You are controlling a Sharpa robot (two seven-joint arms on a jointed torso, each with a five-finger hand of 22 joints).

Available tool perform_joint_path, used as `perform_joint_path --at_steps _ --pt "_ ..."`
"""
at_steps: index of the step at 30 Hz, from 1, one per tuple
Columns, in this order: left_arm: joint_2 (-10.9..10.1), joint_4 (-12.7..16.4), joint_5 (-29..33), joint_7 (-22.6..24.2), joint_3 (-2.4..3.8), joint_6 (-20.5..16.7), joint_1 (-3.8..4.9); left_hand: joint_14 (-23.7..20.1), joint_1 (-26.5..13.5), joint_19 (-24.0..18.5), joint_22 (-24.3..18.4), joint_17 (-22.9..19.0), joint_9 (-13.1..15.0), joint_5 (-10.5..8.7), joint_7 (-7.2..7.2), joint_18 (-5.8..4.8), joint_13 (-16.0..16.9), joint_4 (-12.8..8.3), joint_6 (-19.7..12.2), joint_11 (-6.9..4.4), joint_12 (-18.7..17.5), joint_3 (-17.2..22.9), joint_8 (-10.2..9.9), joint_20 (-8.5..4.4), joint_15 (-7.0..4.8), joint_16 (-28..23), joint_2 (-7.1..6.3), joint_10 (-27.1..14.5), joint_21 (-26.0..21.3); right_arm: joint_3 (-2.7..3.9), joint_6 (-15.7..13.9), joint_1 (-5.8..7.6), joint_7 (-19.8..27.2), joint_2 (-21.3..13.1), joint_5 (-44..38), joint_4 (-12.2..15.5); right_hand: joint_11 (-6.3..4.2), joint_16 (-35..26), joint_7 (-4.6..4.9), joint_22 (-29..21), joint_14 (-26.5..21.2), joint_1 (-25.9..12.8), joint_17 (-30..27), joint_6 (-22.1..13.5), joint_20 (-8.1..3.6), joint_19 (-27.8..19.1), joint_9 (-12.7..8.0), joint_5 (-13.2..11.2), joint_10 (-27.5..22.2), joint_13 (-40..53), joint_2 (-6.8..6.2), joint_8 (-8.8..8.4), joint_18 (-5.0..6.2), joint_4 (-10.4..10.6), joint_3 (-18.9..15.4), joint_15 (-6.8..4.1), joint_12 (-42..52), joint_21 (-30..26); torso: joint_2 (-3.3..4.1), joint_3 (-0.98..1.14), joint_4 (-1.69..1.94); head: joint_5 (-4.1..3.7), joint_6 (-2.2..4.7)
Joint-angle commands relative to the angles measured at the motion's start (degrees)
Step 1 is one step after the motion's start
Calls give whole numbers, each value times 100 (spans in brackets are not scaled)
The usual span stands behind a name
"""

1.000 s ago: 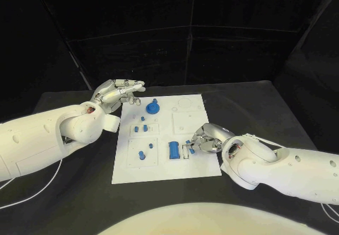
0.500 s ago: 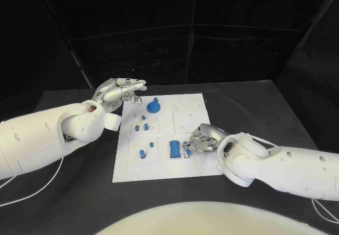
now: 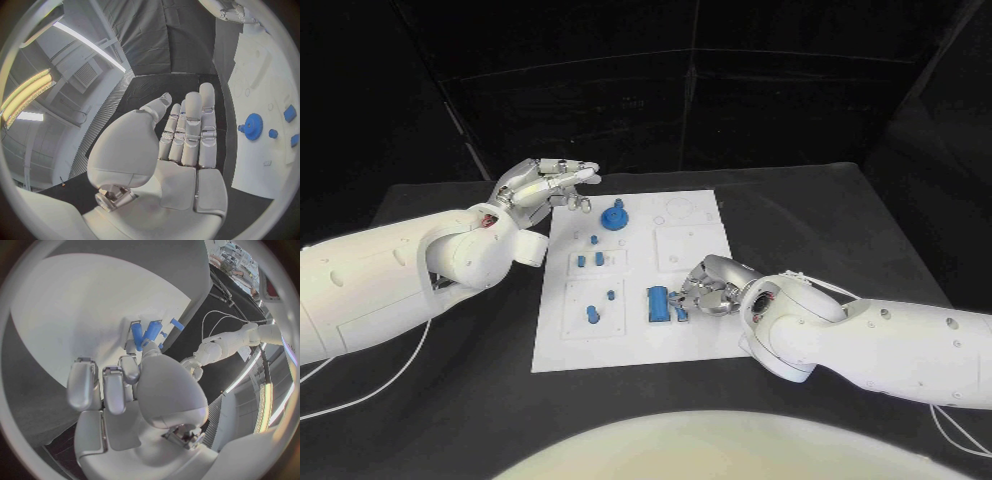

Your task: Assemble the parts on the task board

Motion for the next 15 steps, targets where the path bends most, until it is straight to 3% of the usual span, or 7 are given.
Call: perform_joint_path --at_steps 1,15 --pt "4 9 13 18 4 77 9 -40 10 -31 -7 -8 0 9 -11 73 0 0 -41 -15 36 -29 29 23 -18 15 26 -36 -32 -7 238 -1 -196 -9 -6 -4 -69 11 34 -2 401 -59 555 22 10 24 8 31 115 15 2 34 -108 44 -11 -18 8 13 0 1 2 -7 -7" --pt "-4 8 13 14 4 78 9 -40 10 -31 -7 -8 0 9 -11 73 0 0 -41 -15 36 -29 29 23 -18 15 26 -36 -32 -7 286 -1 -388 -45 -333 12 -71 7 29 -3 400 -78 549 37 11 23 14 26 120 21 -3 41 -108 54 -13 -18 14 13 -1 1 -2 -14 -13"
